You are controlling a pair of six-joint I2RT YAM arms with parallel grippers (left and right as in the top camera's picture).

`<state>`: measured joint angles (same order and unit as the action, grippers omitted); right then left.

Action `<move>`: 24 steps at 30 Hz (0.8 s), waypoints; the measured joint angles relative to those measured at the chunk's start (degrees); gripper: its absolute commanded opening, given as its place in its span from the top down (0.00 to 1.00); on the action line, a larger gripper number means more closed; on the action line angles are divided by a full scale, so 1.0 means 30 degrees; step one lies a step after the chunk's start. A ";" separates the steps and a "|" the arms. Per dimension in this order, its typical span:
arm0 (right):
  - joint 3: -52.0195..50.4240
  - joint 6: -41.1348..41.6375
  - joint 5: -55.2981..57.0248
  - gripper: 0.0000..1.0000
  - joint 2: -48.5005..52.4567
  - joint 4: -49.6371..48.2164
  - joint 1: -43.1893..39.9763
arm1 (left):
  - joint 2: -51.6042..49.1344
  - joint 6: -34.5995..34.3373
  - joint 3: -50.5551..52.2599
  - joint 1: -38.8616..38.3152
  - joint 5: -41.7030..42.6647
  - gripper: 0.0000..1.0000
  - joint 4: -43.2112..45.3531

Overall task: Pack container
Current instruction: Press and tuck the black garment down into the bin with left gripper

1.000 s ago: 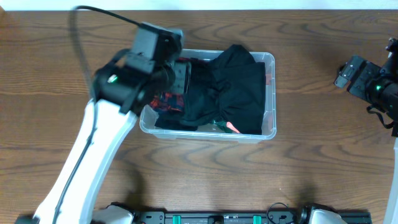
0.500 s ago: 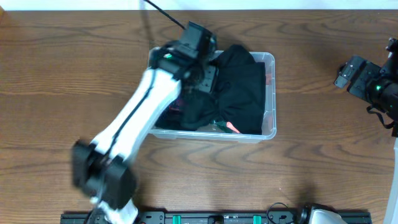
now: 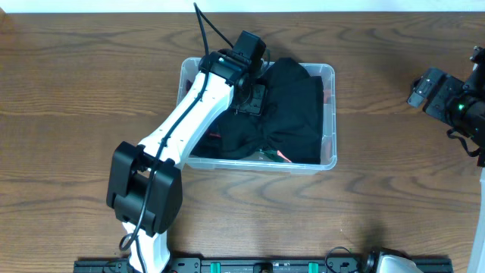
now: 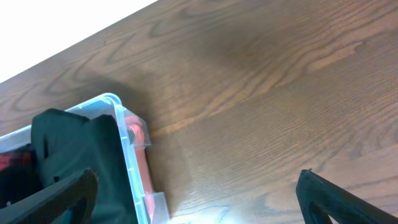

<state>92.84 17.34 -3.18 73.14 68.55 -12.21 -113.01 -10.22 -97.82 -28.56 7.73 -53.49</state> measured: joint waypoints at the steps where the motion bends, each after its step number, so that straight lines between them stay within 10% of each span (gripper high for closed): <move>1: 0.0000 0.0000 0.0000 0.01 0.0000 0.0000 0.0000 | 0.0175 -0.0029 -0.0007 -0.0022 -0.0007 0.40 -0.0007; 13: 0.0000 0.0000 0.0000 0.01 0.0000 0.0000 0.0000 | 0.3861 0.2841 -0.0080 -0.1880 0.0313 0.39 0.5515; 24: 0.0000 0.0000 0.0000 0.01 0.0000 0.0000 0.0000 | -0.2033 0.3497 -0.0080 -0.1821 0.0299 0.39 0.7038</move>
<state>92.84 17.34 -3.18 73.14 68.55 -12.21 -119.11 0.27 -98.06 -34.02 8.62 -32.38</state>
